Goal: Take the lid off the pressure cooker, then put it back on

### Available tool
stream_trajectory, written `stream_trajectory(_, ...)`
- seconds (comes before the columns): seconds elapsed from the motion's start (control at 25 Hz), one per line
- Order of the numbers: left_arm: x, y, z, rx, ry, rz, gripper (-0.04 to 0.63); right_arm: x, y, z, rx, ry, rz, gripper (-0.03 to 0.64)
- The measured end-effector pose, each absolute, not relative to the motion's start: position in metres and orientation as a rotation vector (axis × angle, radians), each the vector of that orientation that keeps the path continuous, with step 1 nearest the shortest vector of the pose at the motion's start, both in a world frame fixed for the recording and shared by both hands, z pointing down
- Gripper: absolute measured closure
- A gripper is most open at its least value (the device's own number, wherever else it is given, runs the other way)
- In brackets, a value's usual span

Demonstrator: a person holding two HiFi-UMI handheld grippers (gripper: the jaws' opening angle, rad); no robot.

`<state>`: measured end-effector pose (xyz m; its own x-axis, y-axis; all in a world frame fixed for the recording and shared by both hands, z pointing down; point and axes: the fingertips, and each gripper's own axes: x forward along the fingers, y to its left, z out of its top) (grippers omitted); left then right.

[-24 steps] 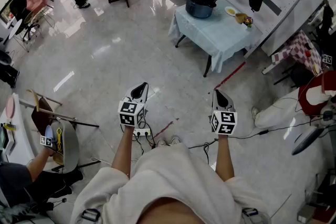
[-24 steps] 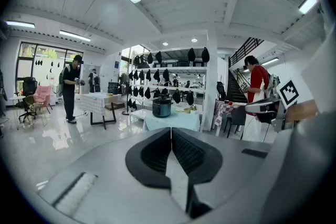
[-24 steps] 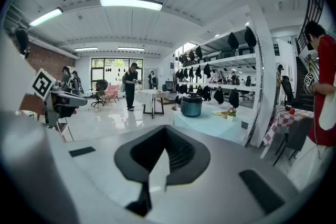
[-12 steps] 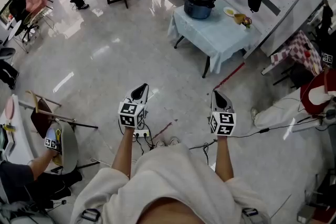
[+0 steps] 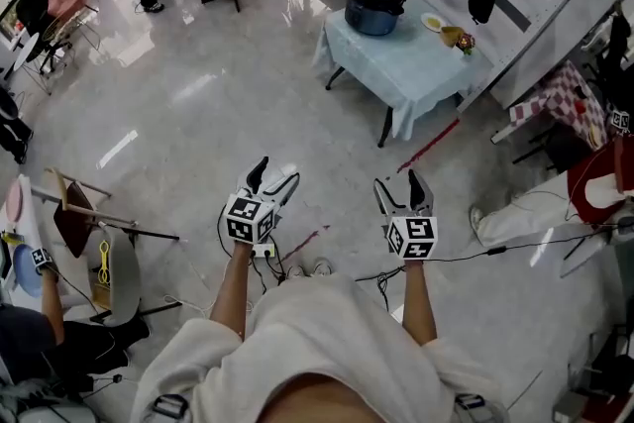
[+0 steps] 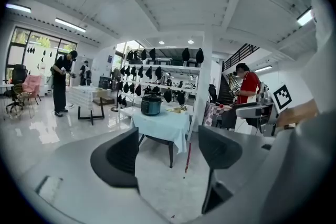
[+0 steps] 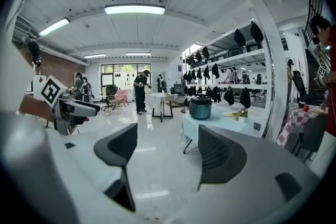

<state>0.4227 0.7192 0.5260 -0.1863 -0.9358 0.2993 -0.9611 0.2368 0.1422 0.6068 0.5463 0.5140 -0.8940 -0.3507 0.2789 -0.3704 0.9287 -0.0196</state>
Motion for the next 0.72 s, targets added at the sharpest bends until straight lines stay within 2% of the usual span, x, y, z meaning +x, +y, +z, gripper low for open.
stream_trajectory(0.44, 0.413, 0.691, 0.544, 1.738, -2.195, 0.145, 0.256, 0.583, 0.516, 0.529, 0.483, -2.802, 0.084, 0.282)
stream_trajectory(0.72, 0.359, 0.650, 0.558, 1.744, -2.185, 0.158, 0.256, 0.524, 0.480, 0.543, 0.454, -2.793, 0.082, 0.282)
